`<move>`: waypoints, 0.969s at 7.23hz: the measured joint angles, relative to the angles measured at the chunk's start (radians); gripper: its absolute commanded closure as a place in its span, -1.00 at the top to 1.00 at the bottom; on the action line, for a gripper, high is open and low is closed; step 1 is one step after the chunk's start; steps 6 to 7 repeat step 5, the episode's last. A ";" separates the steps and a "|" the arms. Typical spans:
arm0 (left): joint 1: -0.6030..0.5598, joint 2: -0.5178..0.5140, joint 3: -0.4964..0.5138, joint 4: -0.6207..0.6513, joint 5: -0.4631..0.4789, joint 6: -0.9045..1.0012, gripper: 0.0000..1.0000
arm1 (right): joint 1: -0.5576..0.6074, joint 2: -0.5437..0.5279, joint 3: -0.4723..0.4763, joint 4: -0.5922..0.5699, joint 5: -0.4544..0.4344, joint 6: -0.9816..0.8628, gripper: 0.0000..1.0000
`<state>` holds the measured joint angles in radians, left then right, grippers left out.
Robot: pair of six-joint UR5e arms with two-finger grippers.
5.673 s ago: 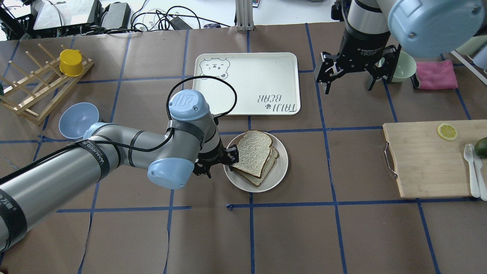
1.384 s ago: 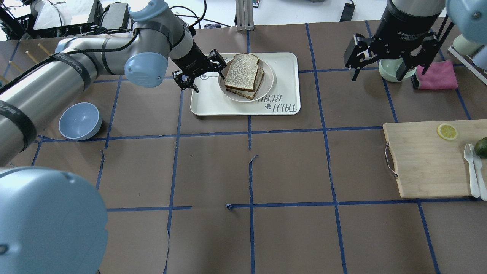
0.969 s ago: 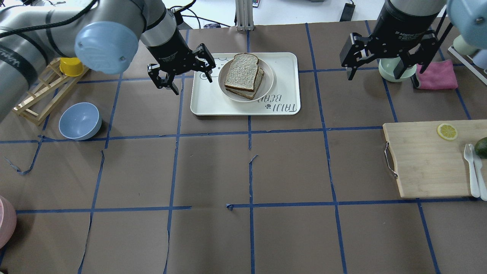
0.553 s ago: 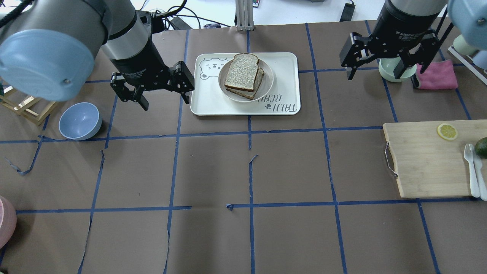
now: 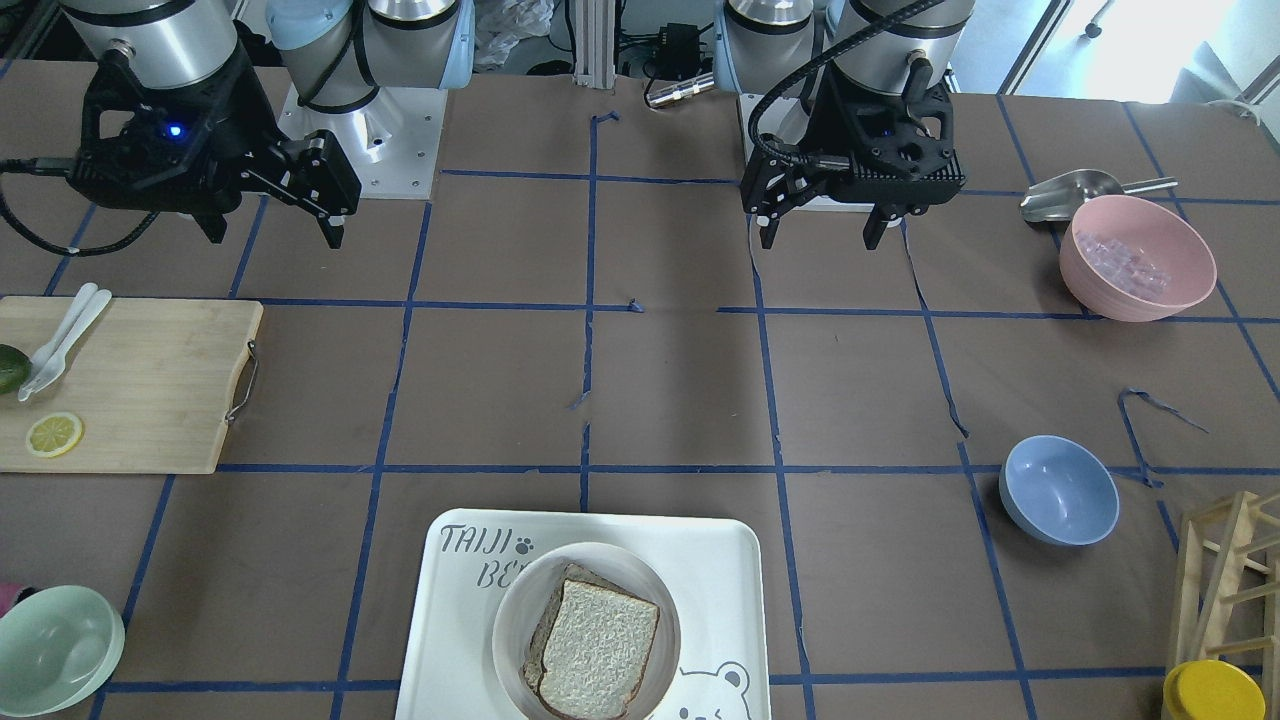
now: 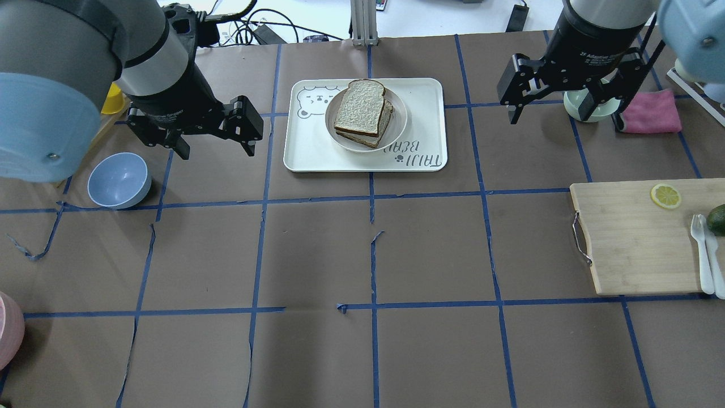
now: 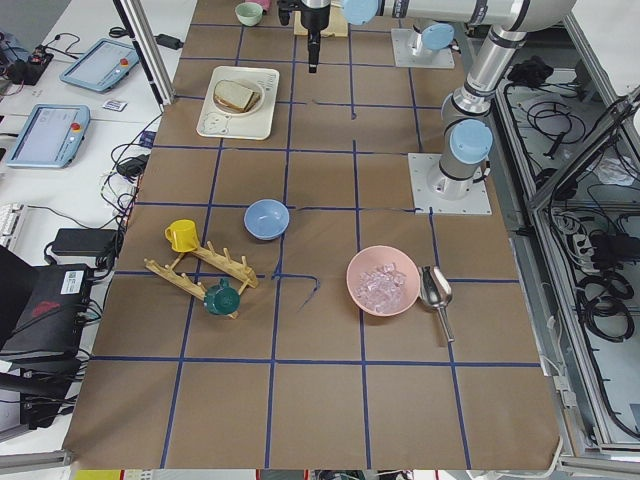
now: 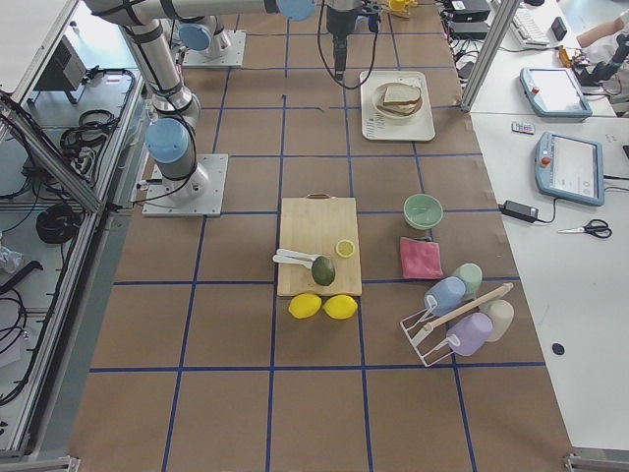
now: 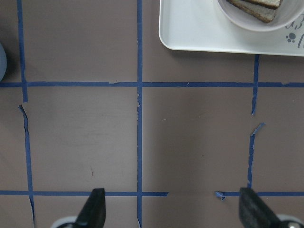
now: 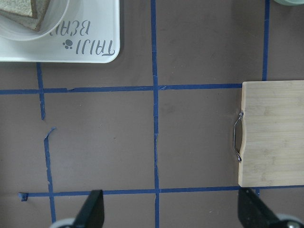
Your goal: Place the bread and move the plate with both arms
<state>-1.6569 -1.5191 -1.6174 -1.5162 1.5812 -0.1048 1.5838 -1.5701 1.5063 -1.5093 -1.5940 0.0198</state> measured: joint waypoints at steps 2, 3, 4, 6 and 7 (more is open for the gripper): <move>0.003 0.000 0.006 -0.001 -0.004 0.001 1.00 | 0.013 0.001 0.003 -0.001 0.000 -0.003 1.00; 0.003 0.000 0.005 -0.001 -0.006 0.001 1.00 | 0.014 0.002 0.004 -0.002 0.000 -0.005 1.00; 0.003 0.000 0.004 -0.001 -0.007 0.001 1.00 | 0.014 0.003 0.005 -0.002 -0.001 -0.006 1.00; 0.002 0.000 0.003 -0.001 -0.006 0.001 1.00 | 0.014 0.004 0.005 -0.002 -0.002 -0.006 1.00; 0.002 0.000 0.003 -0.001 -0.006 0.001 1.00 | 0.014 0.004 0.005 -0.002 -0.002 -0.006 1.00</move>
